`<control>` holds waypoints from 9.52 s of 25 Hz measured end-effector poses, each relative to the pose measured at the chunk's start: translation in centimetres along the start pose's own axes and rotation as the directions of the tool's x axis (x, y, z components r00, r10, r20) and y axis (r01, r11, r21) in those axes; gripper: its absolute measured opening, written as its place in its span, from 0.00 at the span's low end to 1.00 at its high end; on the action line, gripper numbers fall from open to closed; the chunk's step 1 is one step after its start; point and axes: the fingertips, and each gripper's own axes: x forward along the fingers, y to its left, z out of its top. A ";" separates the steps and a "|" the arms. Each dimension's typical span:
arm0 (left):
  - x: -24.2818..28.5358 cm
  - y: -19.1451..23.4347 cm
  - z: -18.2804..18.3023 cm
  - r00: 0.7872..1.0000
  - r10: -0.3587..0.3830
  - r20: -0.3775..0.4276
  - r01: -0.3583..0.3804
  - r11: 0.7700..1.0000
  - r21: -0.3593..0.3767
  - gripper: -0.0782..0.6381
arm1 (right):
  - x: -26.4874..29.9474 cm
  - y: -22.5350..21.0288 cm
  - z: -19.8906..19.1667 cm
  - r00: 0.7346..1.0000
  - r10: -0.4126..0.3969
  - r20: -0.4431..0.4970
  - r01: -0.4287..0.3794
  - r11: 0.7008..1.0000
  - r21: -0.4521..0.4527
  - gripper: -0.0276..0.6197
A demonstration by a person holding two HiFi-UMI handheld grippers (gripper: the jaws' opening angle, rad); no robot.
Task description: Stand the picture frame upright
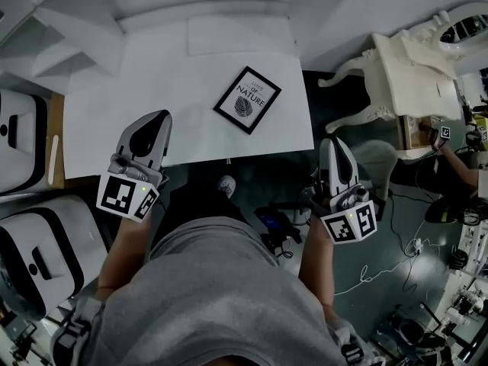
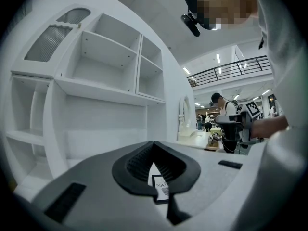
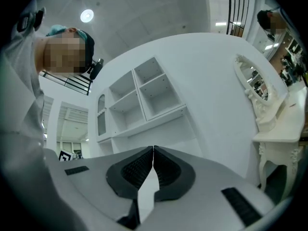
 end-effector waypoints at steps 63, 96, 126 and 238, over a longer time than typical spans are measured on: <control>11.6 11.3 -2.5 0.990 -0.111 -0.084 0.107 0.993 -0.049 0.12 | 16.3 -3.8 -4.0 0.979 -0.067 -0.194 0.072 0.997 0.018 0.09; 19.9 2.9 -16.9 0.898 -0.284 -0.337 0.253 0.958 -0.134 0.12 | 12.4 -15.5 -27.4 0.730 -0.102 -0.676 0.185 0.981 0.052 0.09; 24.2 -0.5 -28.6 0.758 -0.286 -0.587 0.233 0.958 -0.167 0.22 | 13.0 -15.7 -33.2 0.565 -0.165 -0.808 0.084 0.986 -0.143 0.24; 6.6 6.4 -30.0 0.710 -0.033 -0.704 -0.203 0.947 -0.249 0.28 | 14.3 0.9 -38.1 0.383 0.288 -0.878 -0.192 0.954 0.230 0.24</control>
